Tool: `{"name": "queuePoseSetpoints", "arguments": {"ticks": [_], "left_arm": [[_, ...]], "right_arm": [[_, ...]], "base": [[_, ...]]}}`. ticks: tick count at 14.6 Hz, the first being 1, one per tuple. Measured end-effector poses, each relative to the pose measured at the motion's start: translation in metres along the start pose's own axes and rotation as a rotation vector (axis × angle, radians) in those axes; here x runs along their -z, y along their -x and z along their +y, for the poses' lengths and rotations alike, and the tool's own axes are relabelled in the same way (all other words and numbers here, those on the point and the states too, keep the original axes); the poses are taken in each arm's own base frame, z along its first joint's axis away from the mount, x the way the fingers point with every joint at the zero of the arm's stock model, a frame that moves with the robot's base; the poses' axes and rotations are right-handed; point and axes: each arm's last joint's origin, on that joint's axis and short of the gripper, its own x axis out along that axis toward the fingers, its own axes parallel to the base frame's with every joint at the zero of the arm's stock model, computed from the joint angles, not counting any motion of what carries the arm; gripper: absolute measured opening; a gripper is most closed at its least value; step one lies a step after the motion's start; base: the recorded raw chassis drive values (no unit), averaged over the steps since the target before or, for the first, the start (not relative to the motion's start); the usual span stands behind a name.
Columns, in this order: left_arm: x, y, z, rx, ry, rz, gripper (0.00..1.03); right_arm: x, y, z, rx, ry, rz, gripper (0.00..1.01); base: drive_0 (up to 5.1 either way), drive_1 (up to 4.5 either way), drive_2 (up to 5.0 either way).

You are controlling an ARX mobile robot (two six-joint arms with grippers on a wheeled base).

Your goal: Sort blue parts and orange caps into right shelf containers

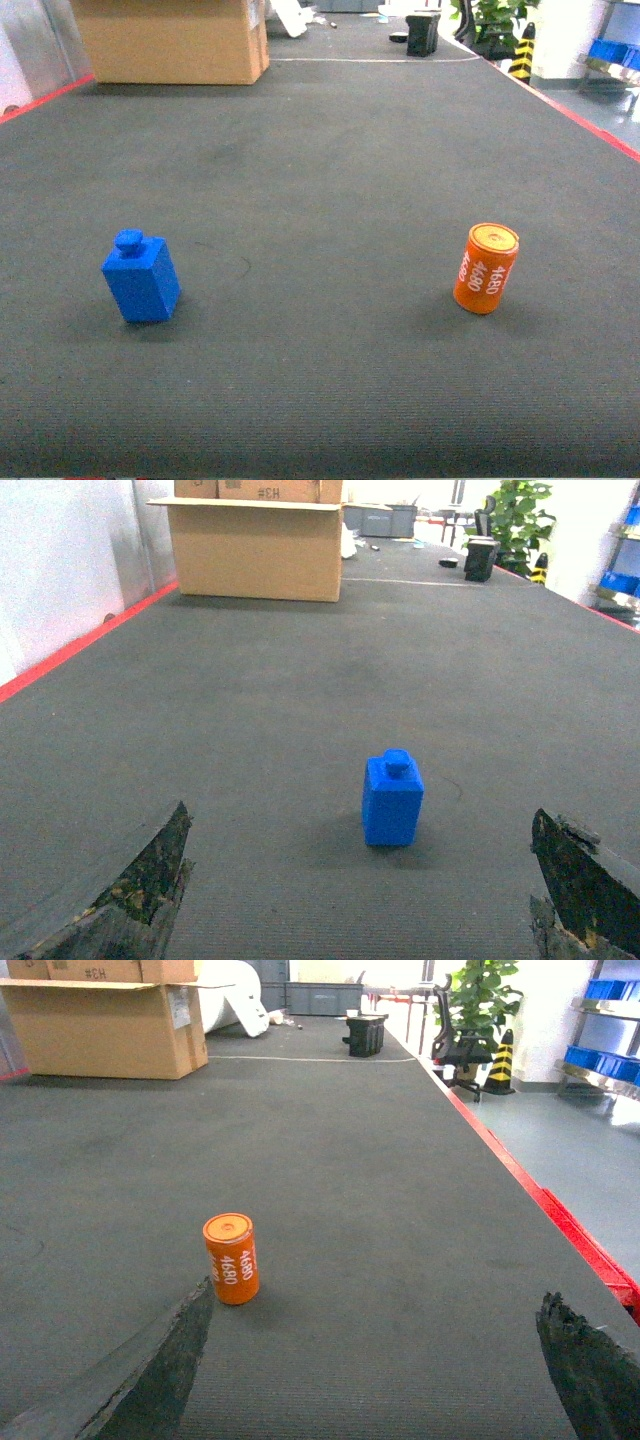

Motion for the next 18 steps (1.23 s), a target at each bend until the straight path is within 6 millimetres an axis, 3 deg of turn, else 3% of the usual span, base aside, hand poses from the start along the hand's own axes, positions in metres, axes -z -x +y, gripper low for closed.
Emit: {"name": "queuePoseSetpoints", "arguments": {"ticks": [1,3,4,5,6,8,9,11,14,18], "left_arm": [[0.001,0.0,0.0,-0.009,0.0,0.007,0.98],[0.0,-0.009,-0.009,-0.218,-0.032,0.102,0.98],[-0.005,-0.016,-0.006,-0.324,-0.03,0.085,0.98],[-0.019,-0.029,-0.007,-0.321,-0.022,0.039,0.98],[-0.035,-0.047,-0.009,-0.275,-0.027,-0.003,0.98],[-0.052,-0.112,-0.012,-0.176,-0.023,-0.005,0.98],[-0.036,-0.147,-0.02,-0.115,-0.015,0.093,0.98],[-0.007,-0.18,-0.034,-0.054,0.007,0.216,0.98],[0.01,-0.207,-0.045,-0.022,0.023,0.261,0.98],[0.024,-0.222,-0.05,-0.003,0.04,0.3,0.98]], "right_arm": [[0.0,0.0,0.0,0.0,0.0,0.0,0.98],[0.003,-0.005,0.007,0.124,0.015,0.156,0.98],[-0.002,-0.01,0.01,0.156,0.006,0.133,0.98],[-0.013,-0.021,0.014,0.146,-0.002,0.1,0.98],[-0.024,-0.037,0.019,0.108,-0.012,0.074,0.98],[-0.041,-0.094,0.036,0.017,-0.054,0.056,0.98],[-0.032,-0.126,0.051,-0.032,-0.063,0.118,0.98],[-0.008,-0.156,0.066,-0.063,-0.065,0.229,0.98],[0.014,-0.191,0.076,-0.071,-0.079,0.298,0.98],[0.034,-0.231,0.088,-0.081,-0.1,0.345,0.98]], "base": [[0.0,0.0,0.0],[0.0,0.0,0.0],[0.0,0.0,0.0],[0.0,0.0,0.0],[0.0,0.0,0.0],[0.0,0.0,0.0],[0.0,0.0,0.0],[0.0,0.0,0.0],[0.0,0.0,0.0],[0.0,0.0,0.0]]}}
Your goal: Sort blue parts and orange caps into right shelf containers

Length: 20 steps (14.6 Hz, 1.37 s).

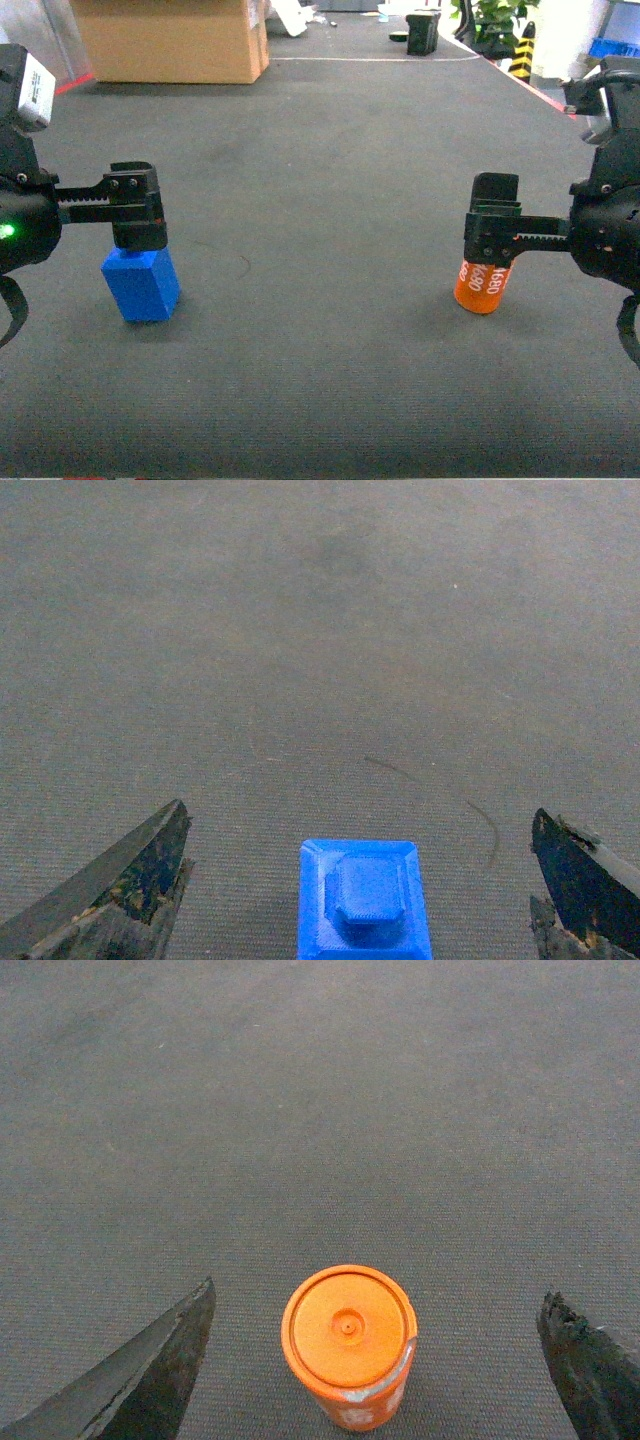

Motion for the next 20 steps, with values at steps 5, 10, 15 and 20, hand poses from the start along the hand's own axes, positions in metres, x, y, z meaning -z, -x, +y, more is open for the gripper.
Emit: {"name": "queuePoseSetpoints", "arguments": {"ticks": [5,10,15,20], "left_arm": [[0.017,-0.014,-0.006,0.016,0.0,0.062,0.98],[0.036,-0.025,-0.007,0.01,-0.006,0.116,0.98],[0.048,-0.036,-0.002,-0.006,-0.006,0.151,0.98],[0.051,-0.045,-0.002,-0.011,0.009,0.158,0.98]], "right_arm": [[0.005,-0.024,0.001,0.0,-0.007,0.027,0.98],[0.026,-0.037,-0.003,0.013,-0.002,0.086,0.98],[0.037,-0.051,0.003,0.007,0.001,0.118,0.98],[0.04,-0.059,0.011,0.002,-0.004,0.144,0.93]], "base": [[0.0,0.0,0.0],[0.0,0.0,0.0],[0.0,0.0,0.0],[0.0,0.0,0.0]]}}
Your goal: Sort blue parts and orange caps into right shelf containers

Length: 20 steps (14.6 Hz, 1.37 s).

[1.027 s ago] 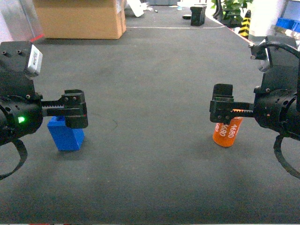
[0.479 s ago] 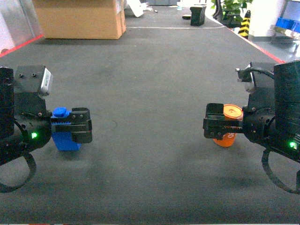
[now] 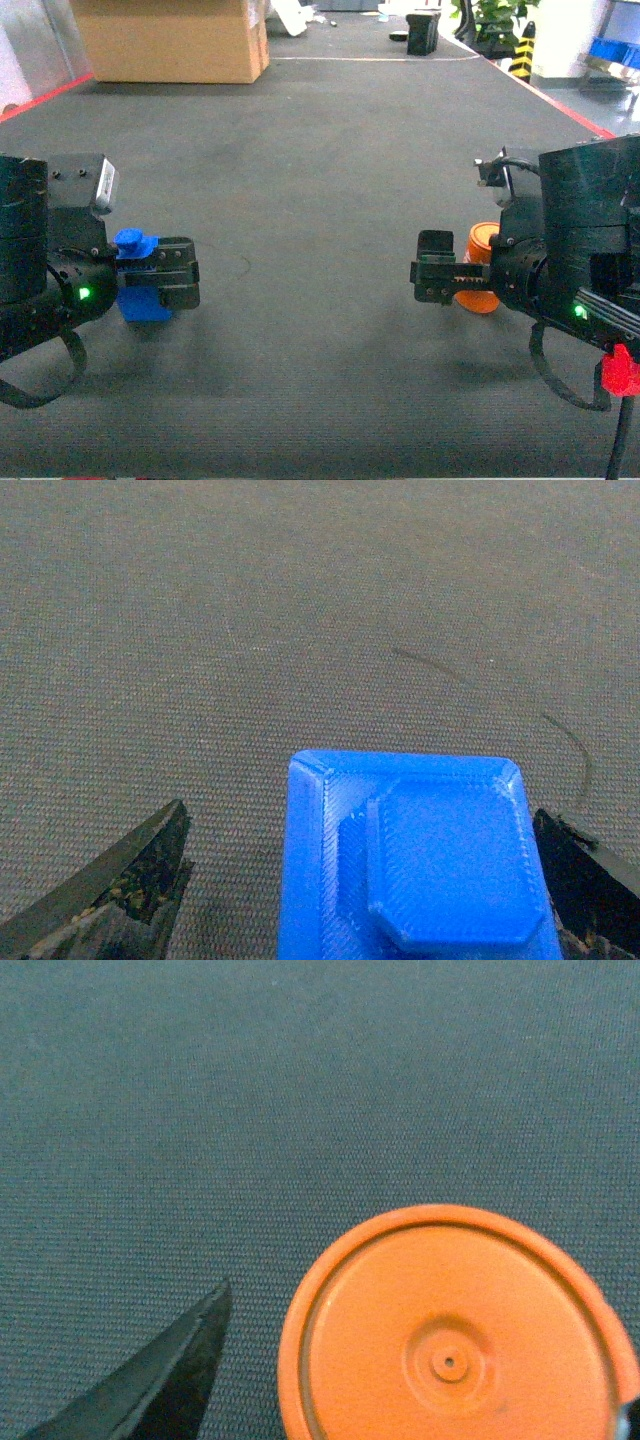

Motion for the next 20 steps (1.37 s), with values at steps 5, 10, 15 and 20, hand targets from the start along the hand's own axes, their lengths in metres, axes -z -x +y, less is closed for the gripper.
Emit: {"name": "queuePoseSetpoints", "arguments": {"ticks": [5,10,15,20], "left_arm": [[0.003,-0.005,0.0,-0.011,0.003,0.005,0.6],[-0.02,0.081,0.015,-0.111,0.057,-0.268,0.43],[-0.034,0.192,0.034,-0.251,0.05,-0.39,0.43],[-0.06,0.269,0.023,-0.223,0.085,-0.639,0.43]], "right_arm": [[0.006,-0.003,0.001,0.024,0.011,0.016,0.46],[-0.024,0.097,-0.028,0.073,-0.008,-0.256,0.45],[-0.02,0.219,-0.065,0.138,-0.029,-0.309,0.45],[-0.04,0.308,-0.071,0.136,-0.086,-0.584,0.45]], "base": [[0.0,0.0,0.0],[0.0,0.0,0.0],[0.0,0.0,0.0],[0.0,0.0,0.0]]}}
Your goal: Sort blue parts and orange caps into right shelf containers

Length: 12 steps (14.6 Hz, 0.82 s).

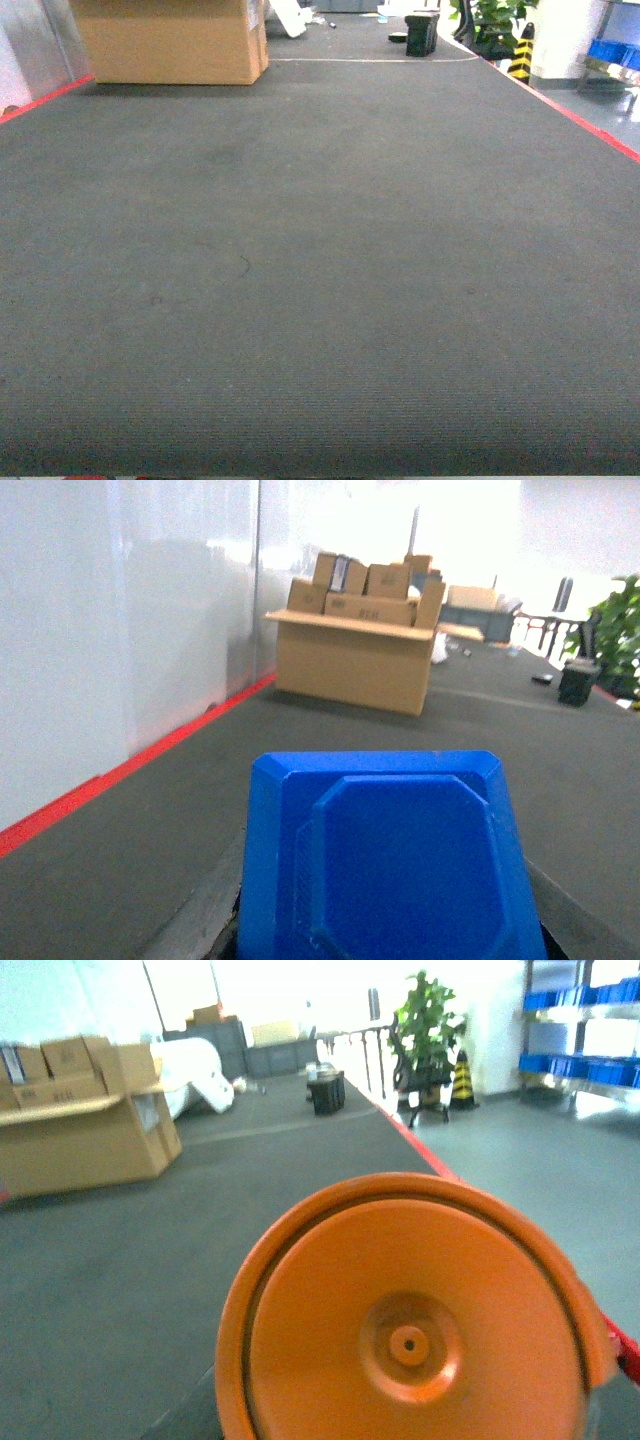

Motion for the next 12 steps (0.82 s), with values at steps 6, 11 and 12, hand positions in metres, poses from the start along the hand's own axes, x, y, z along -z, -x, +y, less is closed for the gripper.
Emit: {"name": "queuePoseSetpoints", "arguments": {"ticks": [6,11,12], "left_arm": [[0.025,0.009,0.014,0.253,-0.082,0.178,0.42],[0.048,0.018,0.034,0.268,-0.078,0.176,0.42],[0.052,0.018,0.039,0.238,-0.08,0.18,0.42]], "right_arm": [[0.02,0.009,-0.007,-0.096,0.134,0.088,0.45],[0.047,0.016,-0.012,-0.095,0.151,0.093,0.45],[0.05,0.018,-0.013,-0.096,0.154,0.095,0.45]], "base": [[0.0,0.0,0.0],[0.0,0.0,0.0],[0.0,0.0,0.0]]}}
